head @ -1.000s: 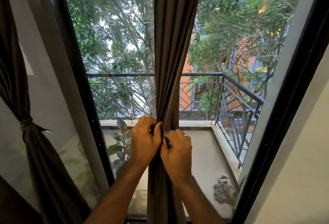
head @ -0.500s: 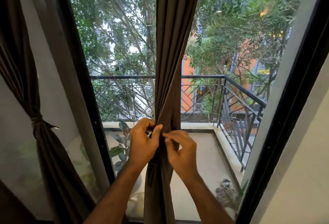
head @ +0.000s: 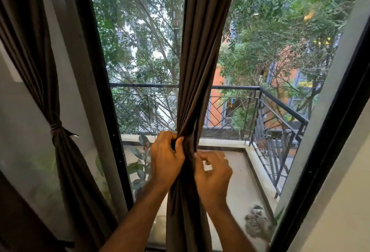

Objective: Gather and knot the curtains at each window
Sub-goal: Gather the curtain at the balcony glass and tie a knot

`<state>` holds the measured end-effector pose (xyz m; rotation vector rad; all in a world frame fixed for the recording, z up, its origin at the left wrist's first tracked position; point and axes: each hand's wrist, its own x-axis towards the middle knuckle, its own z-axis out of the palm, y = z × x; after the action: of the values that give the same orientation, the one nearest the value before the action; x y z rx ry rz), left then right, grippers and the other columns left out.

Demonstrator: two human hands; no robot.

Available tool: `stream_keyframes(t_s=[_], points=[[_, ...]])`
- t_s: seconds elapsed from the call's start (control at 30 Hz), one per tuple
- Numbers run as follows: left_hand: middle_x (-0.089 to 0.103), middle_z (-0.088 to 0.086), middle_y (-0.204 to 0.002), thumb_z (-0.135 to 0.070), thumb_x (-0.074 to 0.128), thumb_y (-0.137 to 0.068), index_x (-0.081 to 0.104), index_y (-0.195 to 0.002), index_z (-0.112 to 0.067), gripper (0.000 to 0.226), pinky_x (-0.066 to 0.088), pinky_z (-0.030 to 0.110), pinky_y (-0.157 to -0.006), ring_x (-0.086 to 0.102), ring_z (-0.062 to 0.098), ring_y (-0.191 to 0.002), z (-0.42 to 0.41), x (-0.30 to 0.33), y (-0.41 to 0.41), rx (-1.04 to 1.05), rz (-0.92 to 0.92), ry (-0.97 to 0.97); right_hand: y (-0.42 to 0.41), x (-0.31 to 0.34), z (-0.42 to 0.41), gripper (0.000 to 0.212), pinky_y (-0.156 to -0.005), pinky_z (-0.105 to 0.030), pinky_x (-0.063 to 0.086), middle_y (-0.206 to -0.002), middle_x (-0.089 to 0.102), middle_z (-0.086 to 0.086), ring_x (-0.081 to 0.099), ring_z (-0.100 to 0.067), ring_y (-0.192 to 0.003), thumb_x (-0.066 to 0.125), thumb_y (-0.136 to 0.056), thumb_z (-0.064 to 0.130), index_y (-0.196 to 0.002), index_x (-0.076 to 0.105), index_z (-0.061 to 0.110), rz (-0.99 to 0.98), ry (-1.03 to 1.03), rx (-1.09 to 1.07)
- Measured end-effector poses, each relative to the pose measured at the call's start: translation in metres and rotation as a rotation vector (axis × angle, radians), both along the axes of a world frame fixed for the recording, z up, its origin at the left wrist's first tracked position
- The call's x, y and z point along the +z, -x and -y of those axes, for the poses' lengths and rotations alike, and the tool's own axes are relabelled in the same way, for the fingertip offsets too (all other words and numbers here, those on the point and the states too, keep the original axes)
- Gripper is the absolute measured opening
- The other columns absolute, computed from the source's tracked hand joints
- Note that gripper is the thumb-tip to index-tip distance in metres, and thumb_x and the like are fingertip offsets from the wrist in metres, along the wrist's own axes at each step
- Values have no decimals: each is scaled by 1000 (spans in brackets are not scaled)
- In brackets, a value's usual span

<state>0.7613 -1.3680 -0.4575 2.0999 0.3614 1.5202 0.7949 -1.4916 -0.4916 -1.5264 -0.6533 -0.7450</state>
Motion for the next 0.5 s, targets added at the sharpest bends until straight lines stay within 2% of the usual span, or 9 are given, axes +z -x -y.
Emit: stream_keyframes(t_s=[0.07,0.17,0.2,0.3,0.43,0.5], points=[[55,5,-73,-13,64,-88,57,-75,-7,16,37,31,-62,52,22,-67,1,-2,1,-12,-2,-9,-7,-5,1,30,-71,-35,55,-83,66,9,65,-17,-81,76,-87,4,-90,71,33,-120,-114,-16],[57,0,-72,-7,67,-88,59,-75,-9,16,34,12,-64,48,7,-67,3,-2,3,-70,6,29,-2,-12,-2,15,-67,-41,52,-80,65,2,59,-17,-79,72,-91,8,-101,76,19,69,61,89],[59,-1,-73,-7,69,-88,62,-75,-9,15,35,9,-65,51,5,-67,4,-1,3,-100,5,58,-1,-12,-5,15,-66,-43,51,-79,65,3,58,-17,-78,71,-91,10,-102,76,19,77,74,118],[66,-7,-74,-15,66,-88,70,-78,-11,11,45,16,-67,62,3,-72,11,0,3,-246,-22,162,-2,-9,-7,18,-67,-47,50,-80,65,6,59,-16,-79,68,-92,11,-103,77,23,41,76,158],[73,-8,-78,-4,63,-95,76,-85,-23,25,53,24,-67,68,7,-75,18,3,10,-441,-49,356,-6,-8,-8,16,-69,-48,49,-83,65,6,58,-17,-81,64,-94,11,-98,78,19,60,131,172],[73,-6,-77,-13,63,-94,74,-85,-25,18,55,28,-70,68,10,-75,20,3,12,-504,-36,412,-3,-7,-12,15,-67,-47,50,-83,64,3,58,-20,-82,63,-92,8,-92,76,16,65,150,174]])
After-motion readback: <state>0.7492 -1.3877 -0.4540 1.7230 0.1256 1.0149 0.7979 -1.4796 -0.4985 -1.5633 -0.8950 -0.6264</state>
